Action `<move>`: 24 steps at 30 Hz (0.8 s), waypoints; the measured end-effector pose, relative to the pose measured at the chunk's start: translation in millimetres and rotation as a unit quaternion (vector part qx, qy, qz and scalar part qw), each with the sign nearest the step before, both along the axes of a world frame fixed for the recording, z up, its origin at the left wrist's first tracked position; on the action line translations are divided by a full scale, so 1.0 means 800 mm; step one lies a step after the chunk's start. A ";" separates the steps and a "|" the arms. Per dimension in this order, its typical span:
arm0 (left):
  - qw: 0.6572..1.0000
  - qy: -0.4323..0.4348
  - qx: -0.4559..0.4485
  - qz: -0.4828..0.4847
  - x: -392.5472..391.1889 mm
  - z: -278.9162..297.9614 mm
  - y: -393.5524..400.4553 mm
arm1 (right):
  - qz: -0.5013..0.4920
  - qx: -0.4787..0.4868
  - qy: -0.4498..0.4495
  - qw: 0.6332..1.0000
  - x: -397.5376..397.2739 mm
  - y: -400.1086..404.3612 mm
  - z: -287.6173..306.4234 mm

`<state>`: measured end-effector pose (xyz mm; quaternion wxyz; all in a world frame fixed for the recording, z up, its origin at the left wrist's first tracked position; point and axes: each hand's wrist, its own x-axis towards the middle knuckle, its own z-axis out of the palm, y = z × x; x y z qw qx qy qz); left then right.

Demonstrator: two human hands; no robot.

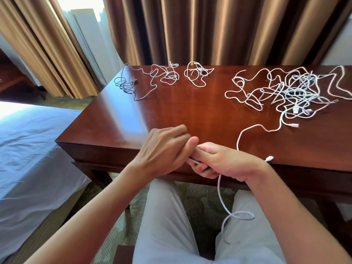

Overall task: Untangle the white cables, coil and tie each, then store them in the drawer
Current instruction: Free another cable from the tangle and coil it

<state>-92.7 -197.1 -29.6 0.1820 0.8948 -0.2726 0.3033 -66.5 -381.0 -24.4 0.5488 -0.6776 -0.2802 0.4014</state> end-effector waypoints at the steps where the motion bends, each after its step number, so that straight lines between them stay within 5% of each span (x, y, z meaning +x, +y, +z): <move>1: 1.000 0.008 -0.011 -0.004 0.002 -0.003 -0.002 | 0.008 0.005 0.005 1.000 -0.001 0.000 0.001; 5: 0.987 0.073 -0.140 -0.015 0.010 -0.011 -0.010 | -0.002 0.006 0.021 1.000 -0.001 0.001 -0.001; 10: 0.993 0.047 -0.111 0.013 0.010 -0.015 -0.011 | -0.079 -0.064 -0.071 0.992 -0.006 -0.003 0.007; 13: 0.994 -0.026 -0.088 0.058 0.016 -0.014 -0.013 | -0.157 -0.184 -0.240 0.940 -0.017 -0.002 0.015; 18: 0.982 -0.079 -0.124 0.118 0.025 -0.017 -0.012 | -0.251 -0.294 -0.367 0.846 -0.046 -0.001 0.010; 24: 0.955 0.006 -0.256 0.152 0.033 -0.021 -0.020 | -0.147 -0.081 -0.144 0.975 -0.038 0.009 -0.006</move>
